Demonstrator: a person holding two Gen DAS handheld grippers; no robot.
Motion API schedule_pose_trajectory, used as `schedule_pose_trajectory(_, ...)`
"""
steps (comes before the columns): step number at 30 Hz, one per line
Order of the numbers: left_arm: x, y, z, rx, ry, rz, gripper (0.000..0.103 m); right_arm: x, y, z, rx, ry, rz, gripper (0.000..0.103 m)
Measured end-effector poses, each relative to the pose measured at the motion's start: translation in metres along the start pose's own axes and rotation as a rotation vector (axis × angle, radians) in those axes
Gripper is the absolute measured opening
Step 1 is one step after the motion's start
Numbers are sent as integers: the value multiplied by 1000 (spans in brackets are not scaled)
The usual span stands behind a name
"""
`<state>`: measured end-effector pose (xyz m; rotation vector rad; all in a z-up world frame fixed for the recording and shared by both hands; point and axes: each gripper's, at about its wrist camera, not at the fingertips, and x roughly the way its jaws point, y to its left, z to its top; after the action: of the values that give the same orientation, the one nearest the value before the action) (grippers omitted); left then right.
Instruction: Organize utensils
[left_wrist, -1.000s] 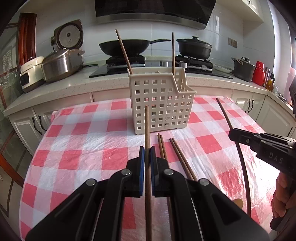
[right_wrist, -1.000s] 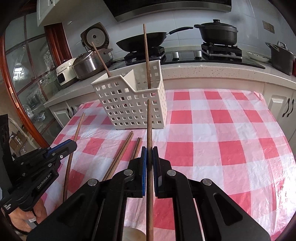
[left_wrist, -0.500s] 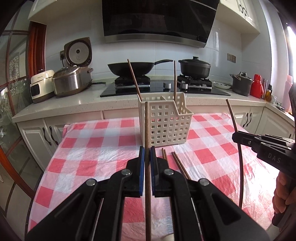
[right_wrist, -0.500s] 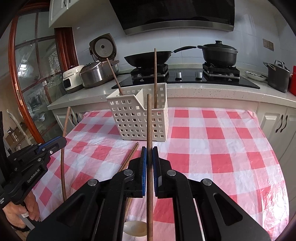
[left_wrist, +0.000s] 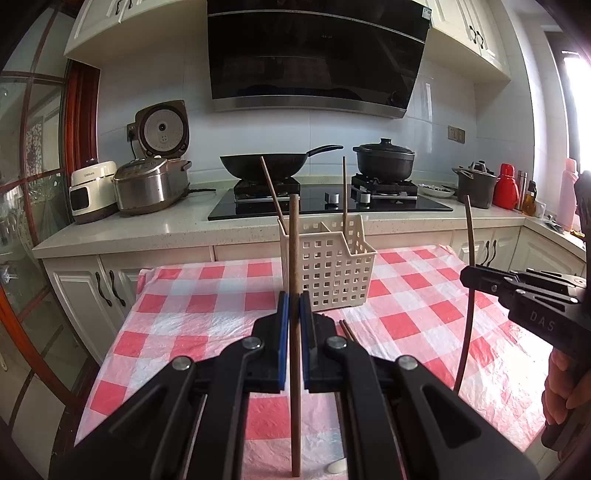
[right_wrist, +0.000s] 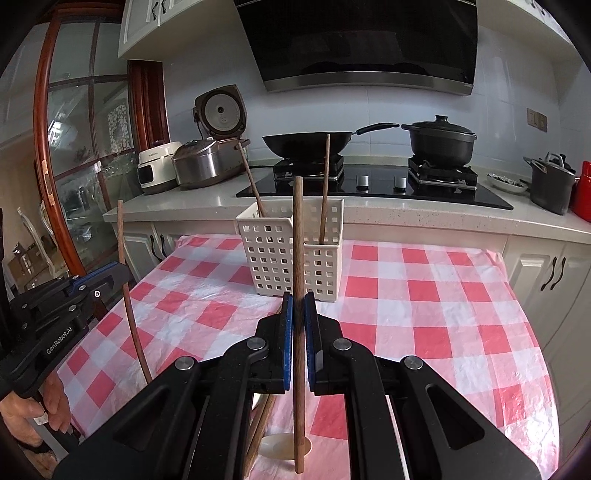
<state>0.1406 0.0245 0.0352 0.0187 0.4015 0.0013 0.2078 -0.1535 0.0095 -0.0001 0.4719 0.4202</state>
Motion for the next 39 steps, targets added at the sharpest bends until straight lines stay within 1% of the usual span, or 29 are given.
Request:
schedule_pose_trajectory(3,-5,-2,0,8,-7,-2,6,-2,2,-1,-1,2,0,7)
schedule_pose_trajectory(13,-18,-1,6,11,-32,-5,6,-22,9,5,-26,-34,0,7)
schedule_pose_trajectory(21,-19,1,6,6,-28,-4,6,-25,16,6,-48,-46,-5,7)
schedule_pose_trajectory(30,-19,2,6,0,-33,2,6,-23,12,8,-30,-65,-8,7)
schedule_pose_trajectory(39,-19,0,11,10,-42,2,6,-20,11,21,-41,-87,-16,7)
